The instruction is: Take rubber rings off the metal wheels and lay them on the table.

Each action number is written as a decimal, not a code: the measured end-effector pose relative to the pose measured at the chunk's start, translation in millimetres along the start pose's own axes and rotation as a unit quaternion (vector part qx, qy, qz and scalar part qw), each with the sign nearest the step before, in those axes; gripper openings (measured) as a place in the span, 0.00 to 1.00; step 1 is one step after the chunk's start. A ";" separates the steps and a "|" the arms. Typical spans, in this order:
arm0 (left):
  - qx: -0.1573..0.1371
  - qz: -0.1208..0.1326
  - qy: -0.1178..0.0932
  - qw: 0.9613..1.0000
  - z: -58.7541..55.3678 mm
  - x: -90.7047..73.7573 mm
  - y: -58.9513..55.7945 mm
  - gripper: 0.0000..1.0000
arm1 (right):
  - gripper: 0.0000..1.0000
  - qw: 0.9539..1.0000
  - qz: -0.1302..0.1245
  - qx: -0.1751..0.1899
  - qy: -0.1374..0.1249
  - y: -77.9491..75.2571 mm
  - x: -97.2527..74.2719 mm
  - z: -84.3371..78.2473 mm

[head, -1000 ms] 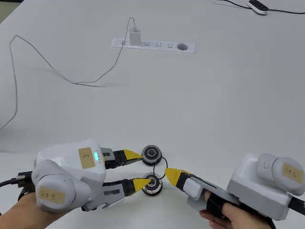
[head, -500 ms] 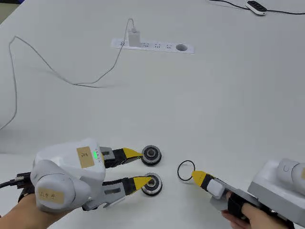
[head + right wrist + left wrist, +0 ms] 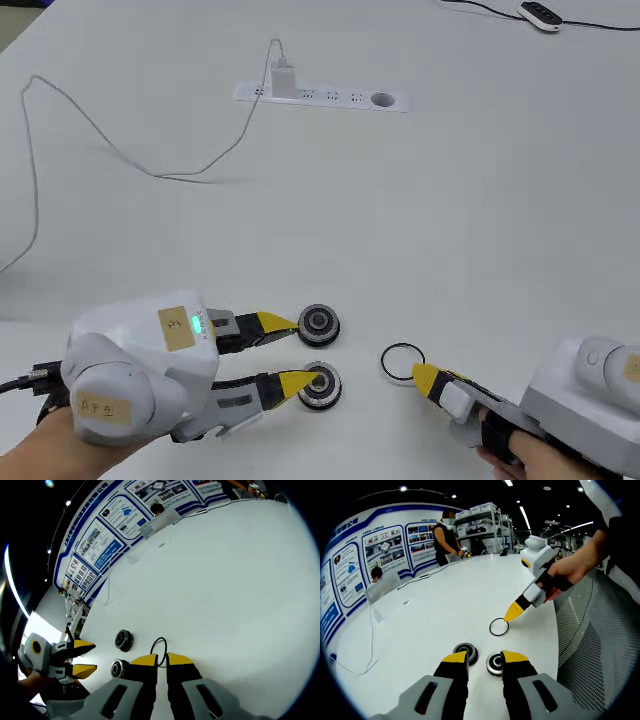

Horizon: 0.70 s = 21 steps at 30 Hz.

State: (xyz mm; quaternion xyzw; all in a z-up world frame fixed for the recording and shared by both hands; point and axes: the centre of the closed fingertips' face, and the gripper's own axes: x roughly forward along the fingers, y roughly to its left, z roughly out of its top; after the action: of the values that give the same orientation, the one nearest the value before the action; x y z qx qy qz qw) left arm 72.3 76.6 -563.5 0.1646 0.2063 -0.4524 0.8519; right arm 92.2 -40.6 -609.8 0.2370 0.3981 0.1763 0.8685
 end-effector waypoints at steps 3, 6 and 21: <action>0.003 -0.002 0.000 1.000 0.3 0.4 -0.9 0.26 | 0.08 1.000 -0.001 0.006 -0.001 1.1 -2.0 0.8; 0.005 -0.003 0.002 1.000 0.0 1.0 -1.2 0.25 | 0.09 1.000 -0.006 0.002 0.002 -1.4 -2.5 -1.3; 0.008 -0.005 0.011 1.000 -2.7 3.0 -1.9 0.25 | 0.11 1.000 -0.004 -0.016 -0.003 0.5 -6.8 1.0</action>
State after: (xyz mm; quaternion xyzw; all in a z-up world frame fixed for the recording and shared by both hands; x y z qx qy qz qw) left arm 71.6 74.7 -567.5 0.1747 0.2126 -0.4568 0.8459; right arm 88.7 -43.7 -604.8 0.2221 0.3937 0.1782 0.8740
